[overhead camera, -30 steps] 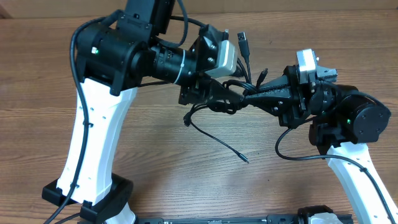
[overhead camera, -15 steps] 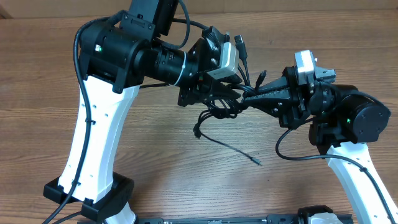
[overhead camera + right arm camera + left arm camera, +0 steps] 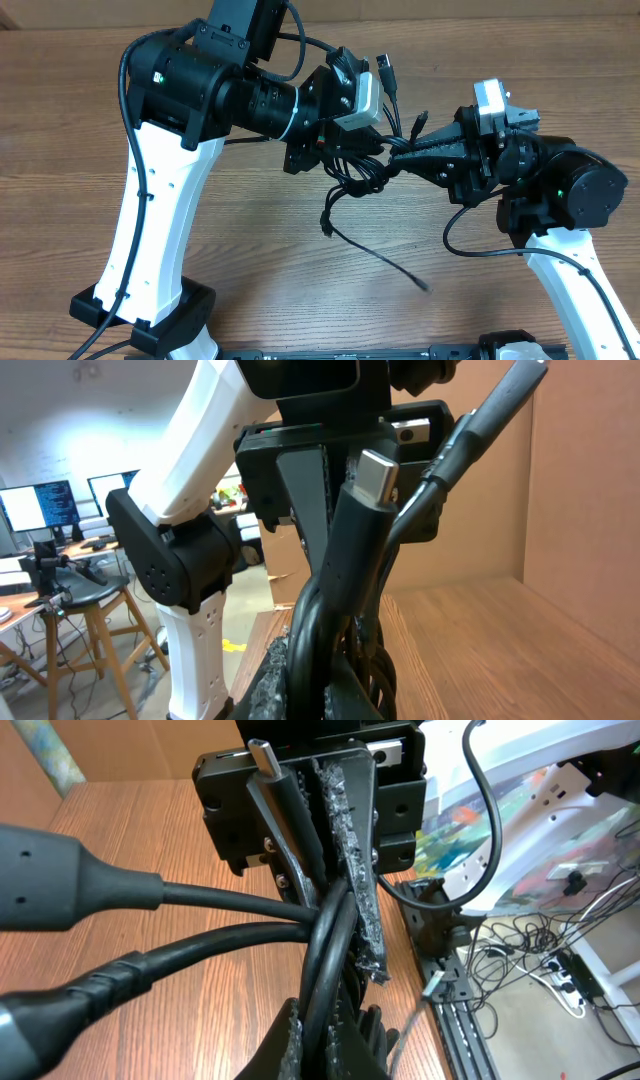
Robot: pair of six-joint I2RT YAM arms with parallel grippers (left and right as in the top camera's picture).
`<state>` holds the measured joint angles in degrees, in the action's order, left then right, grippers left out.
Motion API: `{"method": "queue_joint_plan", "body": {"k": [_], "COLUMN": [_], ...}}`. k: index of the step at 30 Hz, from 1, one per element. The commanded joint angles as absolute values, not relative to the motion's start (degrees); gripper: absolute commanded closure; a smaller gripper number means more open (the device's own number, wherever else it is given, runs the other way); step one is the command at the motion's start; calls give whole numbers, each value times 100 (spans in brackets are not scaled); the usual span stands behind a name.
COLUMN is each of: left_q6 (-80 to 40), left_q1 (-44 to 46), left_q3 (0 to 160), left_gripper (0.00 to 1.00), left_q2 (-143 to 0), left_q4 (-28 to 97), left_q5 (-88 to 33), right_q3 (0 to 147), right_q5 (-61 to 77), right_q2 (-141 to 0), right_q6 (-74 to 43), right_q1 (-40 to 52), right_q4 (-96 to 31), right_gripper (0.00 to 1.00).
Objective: Untangle cables
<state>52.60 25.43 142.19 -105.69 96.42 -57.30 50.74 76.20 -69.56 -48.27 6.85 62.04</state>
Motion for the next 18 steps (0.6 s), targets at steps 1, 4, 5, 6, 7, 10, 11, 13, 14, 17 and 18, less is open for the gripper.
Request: {"method": "queue_joint_plan", "body": {"k": [1, 4, 5, 6, 7, 10, 11, 13, 14, 17, 18], "left_q6": [5229, 5221, 5196, 5127, 4978, 4296, 4056, 3691, 3531, 3089, 2921], "left_q1": [2552, 2502, 2464, 2432, 2397, 2239, 2171, 2086, 2056, 2025, 2025], "left_q3": [14261, 14263, 14263, 14263, 14263, 14263, 14263, 14263, 14263, 14263, 14263], "left_gripper": [96, 96, 96, 96, 96, 96, 96, 96, 96, 96, 96], "left_q2": [-10674, -10672, -10672, -10672, -10672, -10672, -10672, -10672, -10672, -10672, -10672], "left_q4": [9660, 9568, 9522, 9467, 9384, 9011, 8855, 8683, 8630, 8589, 8591], "left_q5": [-5505, -5492, -5492, -5492, -5492, -5485, -5485, -5483, -5478, -5295, -5153], "right_q3": [5151, 5151, 5151, 5151, 5151, 5151, 5151, 5151, 5151, 5151, 5151], "right_q5": [7338, 7299, 7253, 7188, 7133, 6923, 6860, 6772, 6726, 6466, 6388], "right_q2": [-6914, -6914, -6914, -6914, -6914, -6914, -6914, -6914, -6914, -6914, -6914], "right_q6": [-4816, -4812, -4810, -4807, -4805, -4783, -4753, -4727, -4663, -4508, -4473], "right_q1": [718, 703, 701, 701, 701, 701, 701, 701, 701, 701, 703], "right_q4": [6217, 5911, 5741, 5559, 5413, 5057, 4991, 4939, 4884, 4624, 4554], "right_gripper": [96, 85, 65, 51, 37, 11, 3, 0, 0, 0, 0]}}
